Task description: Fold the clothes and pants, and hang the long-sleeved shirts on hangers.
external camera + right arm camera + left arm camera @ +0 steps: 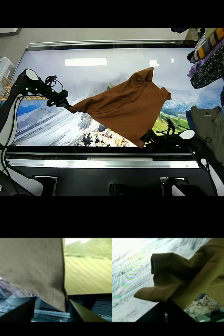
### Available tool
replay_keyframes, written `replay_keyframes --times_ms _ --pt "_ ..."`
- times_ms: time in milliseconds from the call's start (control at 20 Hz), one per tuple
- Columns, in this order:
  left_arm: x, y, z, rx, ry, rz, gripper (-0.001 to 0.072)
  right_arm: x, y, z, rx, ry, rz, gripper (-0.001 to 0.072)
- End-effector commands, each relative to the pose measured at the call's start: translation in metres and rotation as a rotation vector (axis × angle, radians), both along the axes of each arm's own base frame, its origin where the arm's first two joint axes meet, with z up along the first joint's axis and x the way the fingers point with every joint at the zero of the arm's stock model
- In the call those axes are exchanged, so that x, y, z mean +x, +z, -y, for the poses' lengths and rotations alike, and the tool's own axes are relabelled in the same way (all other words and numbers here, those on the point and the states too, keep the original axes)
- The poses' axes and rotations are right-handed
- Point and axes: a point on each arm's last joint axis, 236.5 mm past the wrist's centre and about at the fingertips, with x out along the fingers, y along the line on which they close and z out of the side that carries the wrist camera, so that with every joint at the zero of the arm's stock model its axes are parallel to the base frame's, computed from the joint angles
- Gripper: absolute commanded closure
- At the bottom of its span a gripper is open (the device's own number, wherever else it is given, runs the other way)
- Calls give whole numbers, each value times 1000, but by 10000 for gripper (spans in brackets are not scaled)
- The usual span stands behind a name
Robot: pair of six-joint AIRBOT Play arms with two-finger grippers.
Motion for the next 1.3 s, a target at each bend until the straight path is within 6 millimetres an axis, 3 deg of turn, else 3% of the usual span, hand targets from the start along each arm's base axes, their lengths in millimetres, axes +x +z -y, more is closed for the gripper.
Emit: replay_keyframes --times_ms 0,50,100,150,200,250,350,450,500,600,700,800,900,1050,1150,1250 --pt "1 0 0 0 -7 7 694 8 -6 -4 -37 -34 23 240" --pt "1 0 0 0 -7 9 694 9 -6 -8 -43 -32 31 249" --pt "1 0 0 0 -7 9 694 9 -6 -14 -48 -21 36 316" --pt "1 0 0 0 -7 9 694 8 -7 -19 -52 -6 44 318" --pt "1 0 0 0 -6 9 694 7 -6 -23 -49 3 47 412" --pt "1 1 1 -4 -8 10 694 8 -3 -25 -36 2 52 681" --pt "4 9 11 -68 -42 47 694 22 11 -27 -20 -5 112 687" --pt "15 36 29 -183 -58 121 694 52 49 -30 -7 -1 231 687" --pt "22 53 35 -221 -58 164 694 71 79 -33 0 6 314 688" --pt "41 100 36 -248 -56 290 695 110 160 -36 -3 42 523 688" --pt "55 168 32 -255 -65 468 695 134 263 -33 -46 75 756 688" --pt "54 249 20 -227 -45 659 695 134 363 -23 -114 89 964 687" --pt "34 329 4 -202 37 847 695 111 454 -9 -204 90 1157 688" --pt "-31 434 -9 -163 119 1112 695 57 551 19 -341 43 1369 688" --pt "-80 491 -11 -139 175 1277 694 19 596 36 -413 -8 1495 687" --pt "-125 541 -16 -97 247 1449 694 -7 623 52 -456 -81 1563 688"
